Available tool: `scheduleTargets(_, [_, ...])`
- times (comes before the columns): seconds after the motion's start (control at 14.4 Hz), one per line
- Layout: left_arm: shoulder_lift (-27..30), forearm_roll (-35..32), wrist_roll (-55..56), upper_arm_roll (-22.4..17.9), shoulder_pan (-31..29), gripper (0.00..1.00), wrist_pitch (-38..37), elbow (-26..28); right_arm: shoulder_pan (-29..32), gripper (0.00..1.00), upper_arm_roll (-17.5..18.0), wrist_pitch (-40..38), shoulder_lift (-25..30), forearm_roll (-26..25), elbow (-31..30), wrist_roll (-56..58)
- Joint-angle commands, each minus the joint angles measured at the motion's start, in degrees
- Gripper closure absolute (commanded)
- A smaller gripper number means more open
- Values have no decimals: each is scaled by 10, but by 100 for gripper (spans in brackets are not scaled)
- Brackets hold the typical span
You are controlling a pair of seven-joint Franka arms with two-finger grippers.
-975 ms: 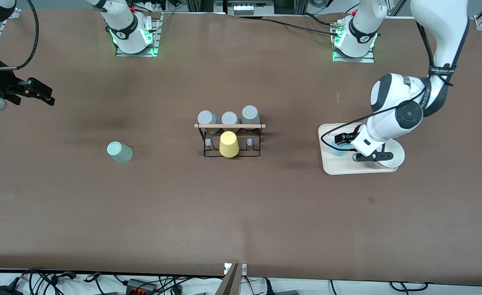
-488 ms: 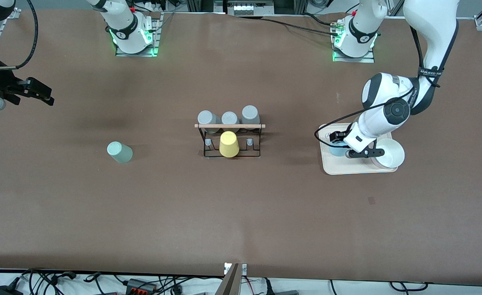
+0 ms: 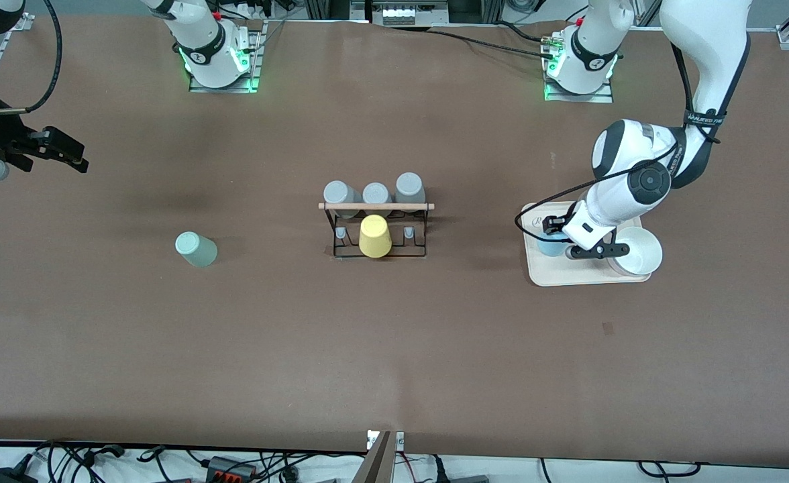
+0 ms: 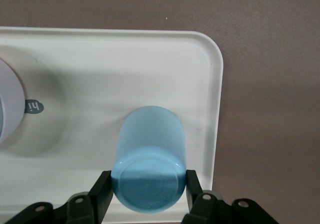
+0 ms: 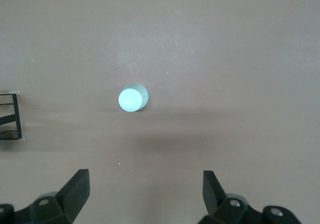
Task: Hang scattered cups on rack with three cups
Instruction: 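Close the left gripper on the light blue cup, then carry the light blue cup with the left gripper to the rack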
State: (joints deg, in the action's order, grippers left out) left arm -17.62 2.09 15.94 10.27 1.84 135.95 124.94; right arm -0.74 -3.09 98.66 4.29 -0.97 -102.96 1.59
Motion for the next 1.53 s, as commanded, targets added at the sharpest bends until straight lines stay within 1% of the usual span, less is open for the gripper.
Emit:
scheduleTargets(0.0, [14, 2, 4, 0, -4, 58, -9, -9, 0, 0, -1, -7, -3, 2, 12, 8])
scheduleTargets(0.14, [14, 2, 22, 0, -2, 60, -20, -48, -1, 0, -1, -7, -2, 2, 12, 8])
scheduleTargets(0.21, [14, 2, 37, 1, 0, 60, -37, -74, -1, 0, -1, -7, -2, 2, 12, 8])
scheduleTargets(0.35, [10, 2, 69, 2, 4, 60, -108, -135, -3, 0, 0, -7, -2, 1, 12, 8])
scheduleTargets(0.42, [9, 3, 93, 2, 19, 60, -144, -164, -7, 0, 0, -7, -2, 1, 12, 9])
scheduleTargets(0.49, [7, 4, 123, 2, 35, 60, -160, -188, -11, 0, 0, -7, -3, -1, 12, 9])
scheduleTargets(0.77, [-9, 9, 268, 2, 108, 60, -205, -270, -12, 0, 0, -4, -21, 2, 13, 3])
scheduleTargets(0.91, [-33, 26, 334, 2, 147, 60, -246, -331, -12, 0, 0, -1, -25, 3, 13, 3])
scheduleTargets(1.05, [-64, 43, 391, 2, 179, 60, -266, -399, -12, 0, 1, 0, -29, 3, 13, 3])
scheduleTargets(1.32, [-119, 41, 489, 0, 244, 61, -269, -477, -11, 0, 0, 1, -30, 4, 13, 3])
scheduleTargets(1.46, [-154, 39, 519, -2, 262, 61, -269, -522, -11, 0, 1, 2, -32, 4, 13, 2])
